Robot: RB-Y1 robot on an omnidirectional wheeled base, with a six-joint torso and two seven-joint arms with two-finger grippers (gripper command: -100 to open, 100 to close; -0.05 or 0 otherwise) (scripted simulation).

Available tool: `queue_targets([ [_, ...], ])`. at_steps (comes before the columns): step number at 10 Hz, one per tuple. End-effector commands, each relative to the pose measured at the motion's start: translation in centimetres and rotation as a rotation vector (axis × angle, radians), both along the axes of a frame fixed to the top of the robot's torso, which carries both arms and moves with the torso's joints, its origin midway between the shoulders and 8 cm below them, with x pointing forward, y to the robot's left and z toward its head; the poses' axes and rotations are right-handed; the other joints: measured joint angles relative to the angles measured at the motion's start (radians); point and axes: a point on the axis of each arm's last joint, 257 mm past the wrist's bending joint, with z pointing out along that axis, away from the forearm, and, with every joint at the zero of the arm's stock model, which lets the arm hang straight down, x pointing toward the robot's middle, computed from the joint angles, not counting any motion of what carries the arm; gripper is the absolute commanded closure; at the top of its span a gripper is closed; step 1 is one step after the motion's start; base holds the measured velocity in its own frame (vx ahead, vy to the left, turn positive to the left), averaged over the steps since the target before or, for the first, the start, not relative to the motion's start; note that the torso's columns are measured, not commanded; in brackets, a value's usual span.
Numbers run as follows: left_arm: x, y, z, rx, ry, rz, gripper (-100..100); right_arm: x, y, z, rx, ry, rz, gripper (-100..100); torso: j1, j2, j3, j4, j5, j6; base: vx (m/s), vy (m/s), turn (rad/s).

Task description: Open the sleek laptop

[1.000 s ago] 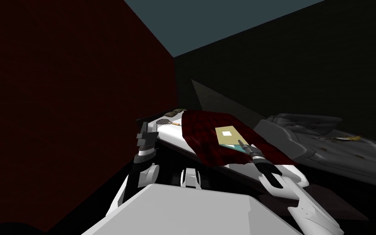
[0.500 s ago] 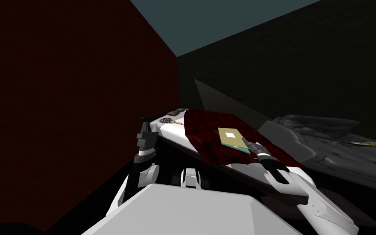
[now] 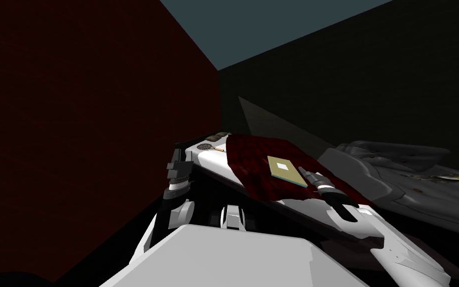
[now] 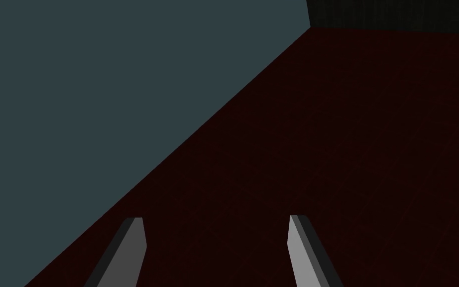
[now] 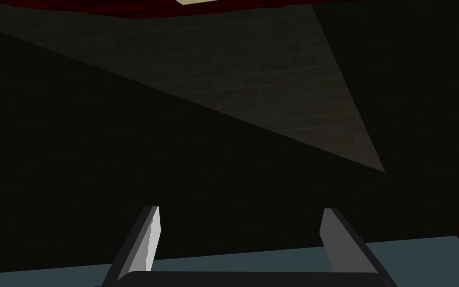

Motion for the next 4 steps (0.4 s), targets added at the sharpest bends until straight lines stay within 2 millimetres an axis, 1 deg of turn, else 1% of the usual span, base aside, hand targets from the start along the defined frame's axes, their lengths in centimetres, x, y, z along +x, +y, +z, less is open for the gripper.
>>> queue_targets([
  [1, 0.00, 0.00, 0.00, 0.000, 0.000, 0.000, 0, 0.00, 0.00, 0.00, 0.000, 0.000, 0.000, 0, 0.000, 0.000, 0.000, 0.000, 0.000, 0.000, 0.000, 0.000, 0.000],
  [4, 0.00, 0.00, 0.00, 0.000, 0.000, 0.000, 0, 0.00, 0.00, 0.00, 0.000, 0.000, 0.000, 0, 0.001, 0.002, 0.001, 0.000, 0.000, 0.000, 0.000, 0.000, 0.000],
])
